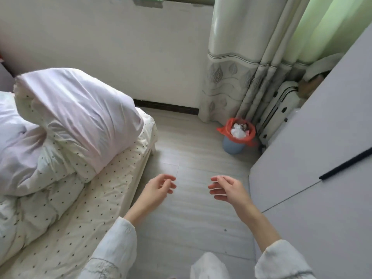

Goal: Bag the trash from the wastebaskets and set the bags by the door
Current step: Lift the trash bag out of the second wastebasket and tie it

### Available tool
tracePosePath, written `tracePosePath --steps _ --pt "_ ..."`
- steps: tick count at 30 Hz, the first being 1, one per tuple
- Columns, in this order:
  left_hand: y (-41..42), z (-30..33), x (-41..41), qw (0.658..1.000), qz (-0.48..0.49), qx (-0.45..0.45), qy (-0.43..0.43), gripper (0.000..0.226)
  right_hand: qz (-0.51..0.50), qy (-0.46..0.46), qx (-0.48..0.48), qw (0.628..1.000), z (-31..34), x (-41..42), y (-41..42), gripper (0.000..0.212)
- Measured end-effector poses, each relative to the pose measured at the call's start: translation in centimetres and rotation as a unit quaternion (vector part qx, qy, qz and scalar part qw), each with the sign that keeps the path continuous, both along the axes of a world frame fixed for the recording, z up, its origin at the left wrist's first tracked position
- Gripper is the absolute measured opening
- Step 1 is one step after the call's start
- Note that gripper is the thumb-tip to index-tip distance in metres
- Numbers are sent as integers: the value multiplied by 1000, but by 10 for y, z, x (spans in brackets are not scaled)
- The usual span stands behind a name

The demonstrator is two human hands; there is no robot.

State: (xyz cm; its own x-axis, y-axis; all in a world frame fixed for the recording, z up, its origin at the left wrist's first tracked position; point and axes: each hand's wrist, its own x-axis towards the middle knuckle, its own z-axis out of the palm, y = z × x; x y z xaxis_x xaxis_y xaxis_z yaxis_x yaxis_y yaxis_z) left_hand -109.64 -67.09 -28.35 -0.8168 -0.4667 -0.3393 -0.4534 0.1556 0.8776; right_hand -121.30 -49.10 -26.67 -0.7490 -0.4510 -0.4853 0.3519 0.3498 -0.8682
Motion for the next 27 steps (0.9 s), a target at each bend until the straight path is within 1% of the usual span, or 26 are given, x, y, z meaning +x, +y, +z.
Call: tracePosePath --steps 3,5,8,11,14,16,18,22,27 --pt "-36 -10 -68 1000 -10 11 -14 27 -7 -9 9 1000 -6 -74 -41 24" --pt "-64 -17 -115 1000 1 16 -16 25 9 -9 13 1000 -12 -127 -73 24" --pt "-112 -24 -192 999 38 16 -8 26 43 0 10 999 -16 -214 -128 24" --pt "-160 -18 -274 995 98 25 8 29 79 11 10 997 -10 -301 -188 22" --pt "-201 -6 -340 994 104 30 11 28 124 10 25 992 1 -374 -247 21" --pt "-233 -1 -374 991 128 40 15 26 153 10 33 988 6 -413 -289 22" --pt "-271 0 -402 983 175 53 23 26 181 11 33 983 7 -447 -334 22" --pt "-354 -12 -449 967 246 62 27 23 240 8 36 970 0 -501 -437 20" --pt "-489 -28 -508 951 299 71 41 22 286 25 40 957 -6 -568 -588 20"
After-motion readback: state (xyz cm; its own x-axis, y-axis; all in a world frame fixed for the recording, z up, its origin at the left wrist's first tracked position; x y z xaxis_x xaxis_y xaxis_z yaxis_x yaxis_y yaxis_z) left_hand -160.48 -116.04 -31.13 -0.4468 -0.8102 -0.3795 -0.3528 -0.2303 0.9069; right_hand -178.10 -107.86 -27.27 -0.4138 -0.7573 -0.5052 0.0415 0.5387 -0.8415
